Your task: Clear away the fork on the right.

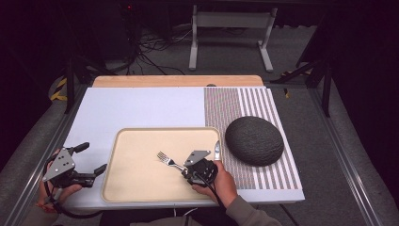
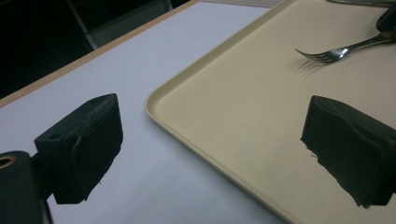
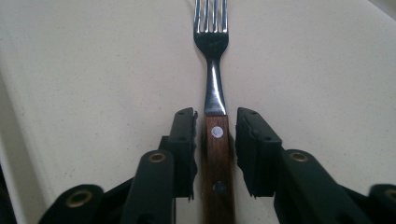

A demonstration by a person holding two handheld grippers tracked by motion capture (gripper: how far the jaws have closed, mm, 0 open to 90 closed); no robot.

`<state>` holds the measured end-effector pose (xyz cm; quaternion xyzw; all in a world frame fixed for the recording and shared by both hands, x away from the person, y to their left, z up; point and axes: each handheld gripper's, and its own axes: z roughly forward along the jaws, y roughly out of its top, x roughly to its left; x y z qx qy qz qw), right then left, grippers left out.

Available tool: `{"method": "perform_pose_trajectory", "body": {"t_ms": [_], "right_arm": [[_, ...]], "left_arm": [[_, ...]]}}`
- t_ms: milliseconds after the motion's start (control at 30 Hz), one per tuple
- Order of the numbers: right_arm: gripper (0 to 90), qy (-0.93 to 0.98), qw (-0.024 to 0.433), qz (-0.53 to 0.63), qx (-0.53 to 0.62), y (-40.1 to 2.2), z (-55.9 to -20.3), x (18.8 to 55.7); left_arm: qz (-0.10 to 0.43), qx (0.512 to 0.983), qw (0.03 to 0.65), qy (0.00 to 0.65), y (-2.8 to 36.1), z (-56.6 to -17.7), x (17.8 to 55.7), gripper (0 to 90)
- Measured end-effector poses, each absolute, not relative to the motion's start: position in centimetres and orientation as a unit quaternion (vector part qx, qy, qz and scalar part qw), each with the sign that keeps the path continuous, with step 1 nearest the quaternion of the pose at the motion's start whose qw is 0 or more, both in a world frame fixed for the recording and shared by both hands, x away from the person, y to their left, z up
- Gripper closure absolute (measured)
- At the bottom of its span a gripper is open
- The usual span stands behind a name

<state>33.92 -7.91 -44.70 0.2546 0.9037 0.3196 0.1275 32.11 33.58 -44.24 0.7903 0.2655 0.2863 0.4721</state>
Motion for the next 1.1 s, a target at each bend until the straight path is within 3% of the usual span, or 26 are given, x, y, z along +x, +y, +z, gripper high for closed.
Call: {"method": "perform_pose_trajectory", "body": {"t_ms": [133,267,367,667,1100], "right_arm": [[65.1,0.898,0.136,0.336,0.25,-8.0,-44.2,34.0],[83.2,0.898,0.144,0.361,0.206,-7.8,-43.7,34.1],[90.0,0.906,0.144,0.359,0.174,-7.0,-43.6,34.2],[90.0,0.924,0.141,0.334,0.12,-4.0,-44.6,35.2],[90.0,0.92,0.153,0.325,0.159,-4.0,-45.1,36.2]], "left_arm": [[0.285,0.791,0.472,0.266,33.5,-44.3,32.1,5.9],[0.286,0.792,0.47,0.265,33.6,-44.3,32.2,5.9],[0.287,0.791,0.471,0.267,33.5,-44.4,32.3,5.9],[0.28,0.794,0.468,0.267,33.4,-44.5,32.3,6.0],[0.283,0.798,0.463,0.263,33.4,-44.6,32.4,6.0]]}}
